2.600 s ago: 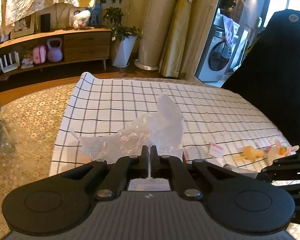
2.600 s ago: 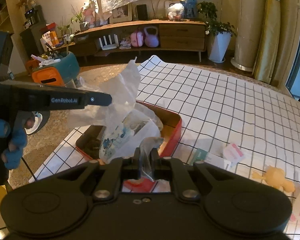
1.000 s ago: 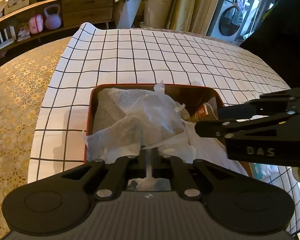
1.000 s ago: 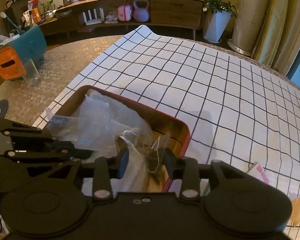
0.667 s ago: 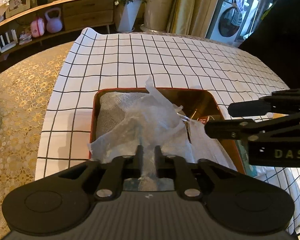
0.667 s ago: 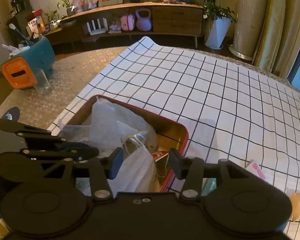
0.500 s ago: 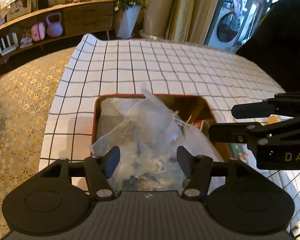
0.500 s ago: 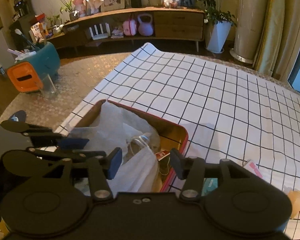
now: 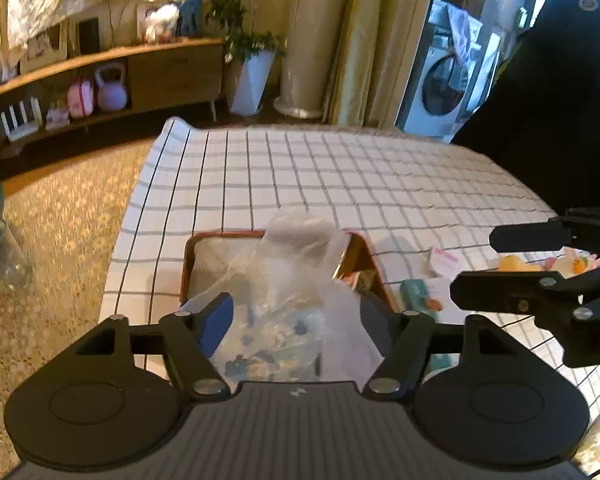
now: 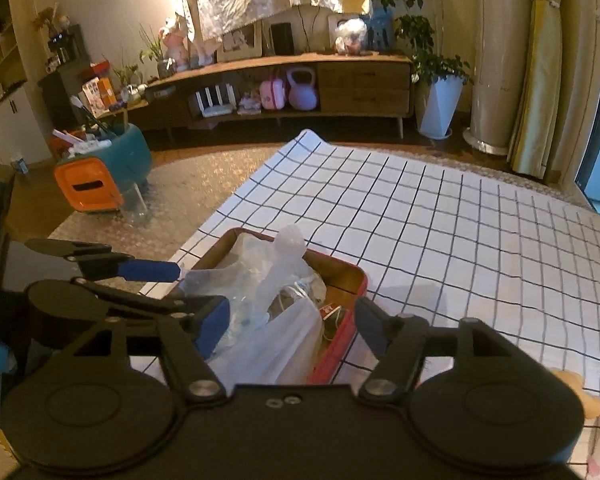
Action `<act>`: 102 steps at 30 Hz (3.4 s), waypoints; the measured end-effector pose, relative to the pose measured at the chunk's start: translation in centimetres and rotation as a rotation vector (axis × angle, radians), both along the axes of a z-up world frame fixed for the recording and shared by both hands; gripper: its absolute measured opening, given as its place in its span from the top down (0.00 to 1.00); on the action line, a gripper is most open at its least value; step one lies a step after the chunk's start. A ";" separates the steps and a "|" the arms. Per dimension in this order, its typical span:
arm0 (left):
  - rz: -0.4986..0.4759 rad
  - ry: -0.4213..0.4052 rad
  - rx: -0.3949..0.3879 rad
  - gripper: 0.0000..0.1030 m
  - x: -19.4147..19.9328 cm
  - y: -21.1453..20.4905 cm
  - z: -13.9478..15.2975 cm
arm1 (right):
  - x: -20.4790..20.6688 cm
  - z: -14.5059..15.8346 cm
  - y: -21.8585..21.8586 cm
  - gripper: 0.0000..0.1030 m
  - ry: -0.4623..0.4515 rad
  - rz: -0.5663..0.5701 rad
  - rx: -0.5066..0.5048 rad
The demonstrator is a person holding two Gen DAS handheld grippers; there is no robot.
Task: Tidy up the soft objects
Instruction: 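Move both tools back over the white sachet and yellow rubber chicken, then grasp the white sachet with the left tool while the right tool grasps the yellow chicken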
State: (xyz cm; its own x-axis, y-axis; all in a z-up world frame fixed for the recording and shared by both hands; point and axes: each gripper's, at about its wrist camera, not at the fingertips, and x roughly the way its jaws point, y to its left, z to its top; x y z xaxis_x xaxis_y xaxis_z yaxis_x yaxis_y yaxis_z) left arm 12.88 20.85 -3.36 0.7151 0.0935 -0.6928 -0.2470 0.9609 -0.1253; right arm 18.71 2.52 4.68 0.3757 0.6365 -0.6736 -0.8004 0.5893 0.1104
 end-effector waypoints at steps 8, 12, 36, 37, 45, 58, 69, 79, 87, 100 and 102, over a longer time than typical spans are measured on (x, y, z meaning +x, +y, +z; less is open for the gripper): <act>-0.047 -0.062 -0.016 0.23 -1.0 -3.4 2.4 | -1.4 2.1 -4.3 0.21 -0.019 -0.021 0.056; -0.073 -0.091 -0.020 0.20 -1.2 -5.3 3.0 | -2.0 2.8 -6.7 0.15 -0.029 -0.037 0.075; -0.289 -0.105 -0.073 0.03 5.8 -16.1 2.4 | -0.1 0.8 -20.9 0.03 -0.100 -0.138 -0.019; -0.283 -0.100 -0.071 0.03 6.6 -16.3 2.3 | 0.4 0.6 -21.0 0.03 -0.101 -0.137 -0.031; -0.280 0.001 0.003 0.03 13.6 -17.2 0.1 | 4.1 -1.9 -20.0 0.03 -0.082 -0.112 -0.100; -0.217 0.146 -0.003 0.03 20.6 -15.8 -6.1 | 9.6 -5.7 -16.4 0.04 -0.065 -0.098 -0.200; -0.237 0.216 0.037 0.04 23.5 -15.0 -10.1 | 12.6 -9.4 -14.7 0.12 -0.023 -0.150 -0.284; -0.289 0.235 0.117 0.28 23.8 -16.2 -11.8 | 14.5 -12.0 -14.6 0.20 -0.012 -0.183 -0.353; -0.294 0.217 0.099 0.33 23.4 -15.9 -12.1 | 14.8 -12.4 -14.3 0.22 -0.028 -0.183 -0.367; -0.316 0.186 0.105 0.60 22.9 -16.2 -11.8 | 15.5 -12.6 -14.2 0.53 -0.077 -0.251 -0.391; -0.308 0.186 0.097 0.61 22.9 -16.0 -11.7 | 15.5 -12.4 -14.3 0.60 -0.074 -0.266 -0.376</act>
